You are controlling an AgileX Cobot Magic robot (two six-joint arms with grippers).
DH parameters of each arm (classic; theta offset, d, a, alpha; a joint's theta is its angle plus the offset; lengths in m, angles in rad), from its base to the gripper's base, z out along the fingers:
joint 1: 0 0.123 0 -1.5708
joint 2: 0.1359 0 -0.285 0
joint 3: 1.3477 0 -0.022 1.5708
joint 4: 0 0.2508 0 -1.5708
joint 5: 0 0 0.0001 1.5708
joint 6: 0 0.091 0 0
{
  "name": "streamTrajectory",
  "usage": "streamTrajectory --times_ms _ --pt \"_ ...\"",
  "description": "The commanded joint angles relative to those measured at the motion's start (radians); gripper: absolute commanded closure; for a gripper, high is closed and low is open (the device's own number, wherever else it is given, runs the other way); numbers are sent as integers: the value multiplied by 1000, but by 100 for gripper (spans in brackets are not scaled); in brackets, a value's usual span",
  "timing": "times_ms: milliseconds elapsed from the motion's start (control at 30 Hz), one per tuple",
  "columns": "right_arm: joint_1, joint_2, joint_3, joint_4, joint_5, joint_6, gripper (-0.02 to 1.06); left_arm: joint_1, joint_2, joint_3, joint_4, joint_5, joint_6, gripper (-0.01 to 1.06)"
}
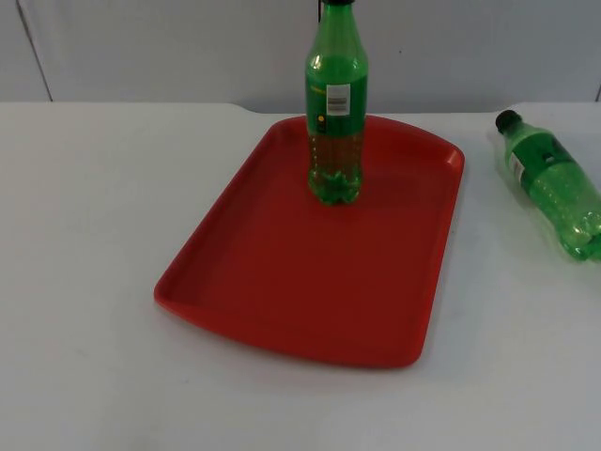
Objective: Place the bottle upright on the tray.
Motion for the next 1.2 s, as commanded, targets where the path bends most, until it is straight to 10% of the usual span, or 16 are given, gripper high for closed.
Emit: streamTrajectory --times_ms 0,800,1167 --pt "-7 57 -68 -1 6 -15 3 1 -5 3 -3 -1 -5 0" --pt "-5 741 -842 34 377 -87 3 1 -5 3 -3 -1 -5 0" --pt "-5 963 -1034 45 394 -94 3 1 -5 3 -3 -1 -5 0"
